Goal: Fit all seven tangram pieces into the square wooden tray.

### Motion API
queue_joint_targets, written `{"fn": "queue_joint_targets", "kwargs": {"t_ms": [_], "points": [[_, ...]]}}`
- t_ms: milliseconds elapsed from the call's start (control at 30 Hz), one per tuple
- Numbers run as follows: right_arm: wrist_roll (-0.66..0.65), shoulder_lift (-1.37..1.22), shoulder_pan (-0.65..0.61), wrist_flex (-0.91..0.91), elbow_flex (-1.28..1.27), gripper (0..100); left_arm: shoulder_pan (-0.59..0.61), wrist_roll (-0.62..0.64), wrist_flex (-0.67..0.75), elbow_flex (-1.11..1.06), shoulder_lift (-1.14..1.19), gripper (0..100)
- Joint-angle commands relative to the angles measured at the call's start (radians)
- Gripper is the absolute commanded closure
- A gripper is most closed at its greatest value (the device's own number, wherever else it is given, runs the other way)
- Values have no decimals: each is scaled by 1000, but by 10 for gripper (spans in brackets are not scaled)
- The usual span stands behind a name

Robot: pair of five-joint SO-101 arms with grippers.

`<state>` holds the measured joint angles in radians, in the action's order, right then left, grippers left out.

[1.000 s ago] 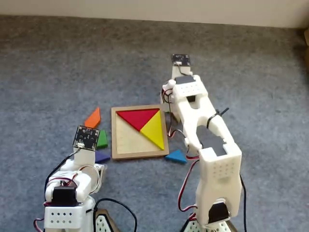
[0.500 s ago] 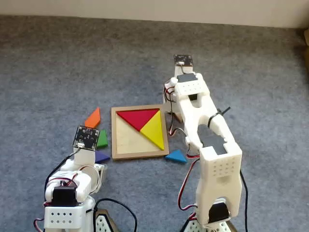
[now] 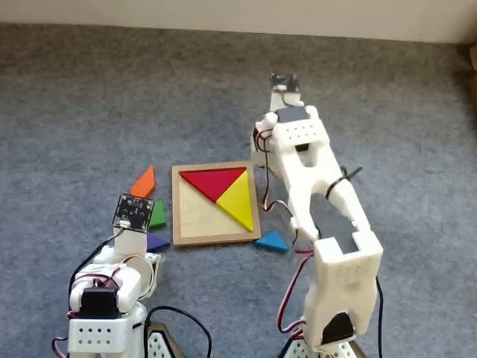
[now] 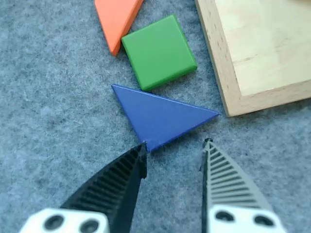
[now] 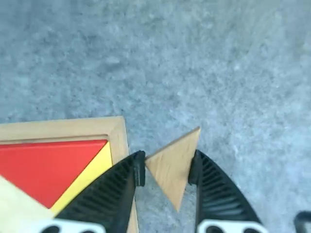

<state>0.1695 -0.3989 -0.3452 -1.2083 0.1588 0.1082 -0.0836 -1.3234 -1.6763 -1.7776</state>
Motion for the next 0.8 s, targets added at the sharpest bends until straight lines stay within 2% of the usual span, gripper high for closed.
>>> {"fn": "queue_joint_targets", "kwargs": {"t_ms": [0, 567, 767], "points": [[-3, 116, -35, -12, -19, 872, 12, 11, -3, -21, -42, 815], [-2, 191, -259, 12, -176, 862, 12, 11, -3, -21, -42, 815], [0, 193, -297, 15, -206, 746, 12, 11, -3, -21, -42, 815]]}}
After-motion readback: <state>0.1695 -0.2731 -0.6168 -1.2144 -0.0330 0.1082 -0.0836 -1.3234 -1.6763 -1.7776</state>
